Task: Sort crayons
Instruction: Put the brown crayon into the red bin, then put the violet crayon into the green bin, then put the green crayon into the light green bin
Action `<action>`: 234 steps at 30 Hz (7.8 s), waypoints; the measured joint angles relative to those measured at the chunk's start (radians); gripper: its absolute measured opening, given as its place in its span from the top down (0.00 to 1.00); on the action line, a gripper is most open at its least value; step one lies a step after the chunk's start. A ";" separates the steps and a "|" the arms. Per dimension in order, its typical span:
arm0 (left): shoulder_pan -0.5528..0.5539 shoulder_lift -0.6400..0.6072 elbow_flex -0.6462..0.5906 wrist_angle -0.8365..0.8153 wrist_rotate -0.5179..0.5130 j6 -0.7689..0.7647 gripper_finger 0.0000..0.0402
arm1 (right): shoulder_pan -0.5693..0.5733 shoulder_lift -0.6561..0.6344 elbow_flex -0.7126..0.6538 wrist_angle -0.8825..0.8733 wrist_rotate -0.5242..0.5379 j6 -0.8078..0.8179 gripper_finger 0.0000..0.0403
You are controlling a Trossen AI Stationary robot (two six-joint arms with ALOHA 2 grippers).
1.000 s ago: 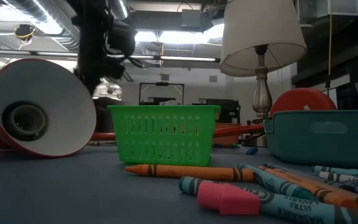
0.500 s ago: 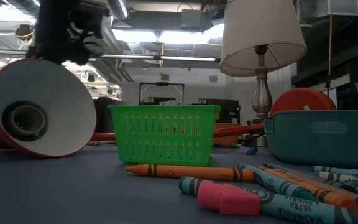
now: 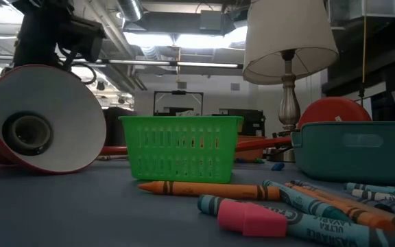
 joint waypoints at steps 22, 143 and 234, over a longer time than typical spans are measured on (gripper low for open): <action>0.000 0.000 0.001 0.015 0.003 0.000 0.77 | 0.009 0.155 -0.001 0.168 -0.117 0.000 0.67; -0.002 0.000 0.002 0.082 0.003 0.001 0.77 | -0.090 0.227 -0.078 0.206 -0.014 -0.002 0.95; -0.002 0.000 0.002 0.082 0.006 0.000 0.77 | -0.208 0.091 -0.227 0.416 -0.170 -0.433 0.71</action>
